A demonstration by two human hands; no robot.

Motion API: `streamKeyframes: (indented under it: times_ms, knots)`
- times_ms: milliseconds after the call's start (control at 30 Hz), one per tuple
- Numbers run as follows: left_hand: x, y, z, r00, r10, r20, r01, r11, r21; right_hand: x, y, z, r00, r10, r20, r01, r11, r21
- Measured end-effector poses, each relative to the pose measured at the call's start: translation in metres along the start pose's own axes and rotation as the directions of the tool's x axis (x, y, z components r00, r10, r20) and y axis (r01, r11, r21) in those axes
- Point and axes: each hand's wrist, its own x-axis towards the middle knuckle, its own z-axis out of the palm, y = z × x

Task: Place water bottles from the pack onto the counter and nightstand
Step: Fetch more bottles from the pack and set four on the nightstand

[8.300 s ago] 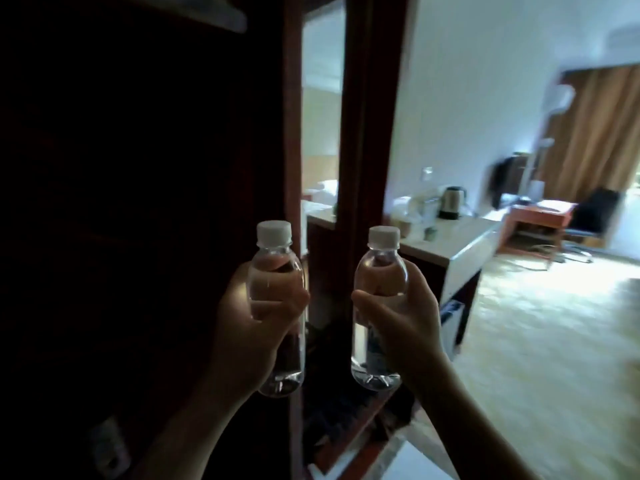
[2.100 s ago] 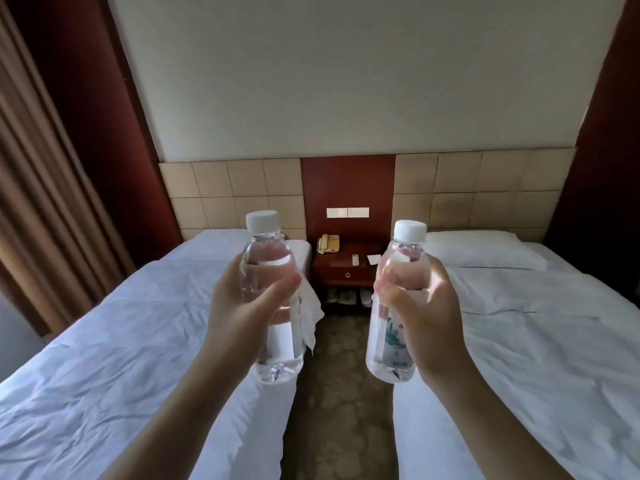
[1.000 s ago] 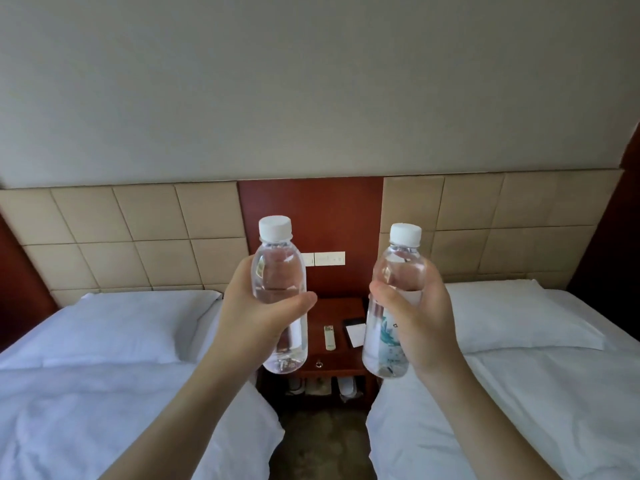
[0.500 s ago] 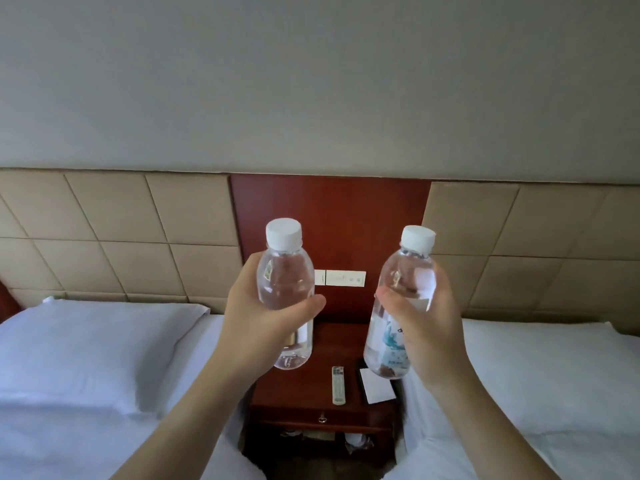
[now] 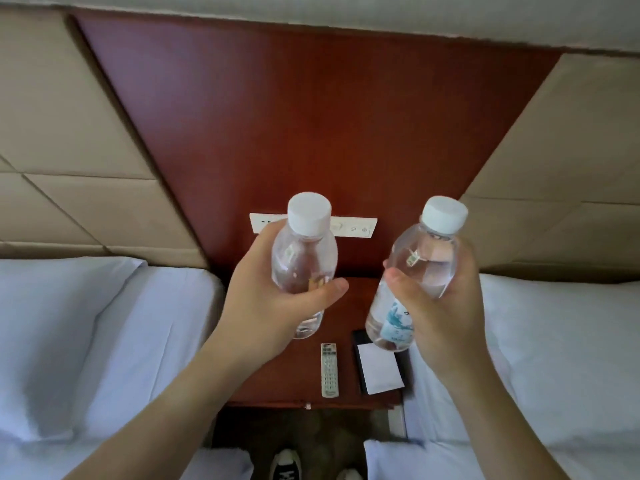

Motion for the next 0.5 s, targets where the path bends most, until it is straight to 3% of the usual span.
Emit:
streamKeyframes:
  times_ms: [300,500]
  knots:
    - [0.070,-0.236,0.091,0.998,-0.056,0.015,0.052,0.986,0.161,0.070,0.251,0.034,0.984,0.166,0.066,-0.166,0.986,-0.004]
    - [0.071,-0.394,0.144,0.974,-0.227,0.018,0.223,0.966,0.135,0.078,0.415,0.051,0.970,0.224,0.092,-0.219,0.974,-0.052]
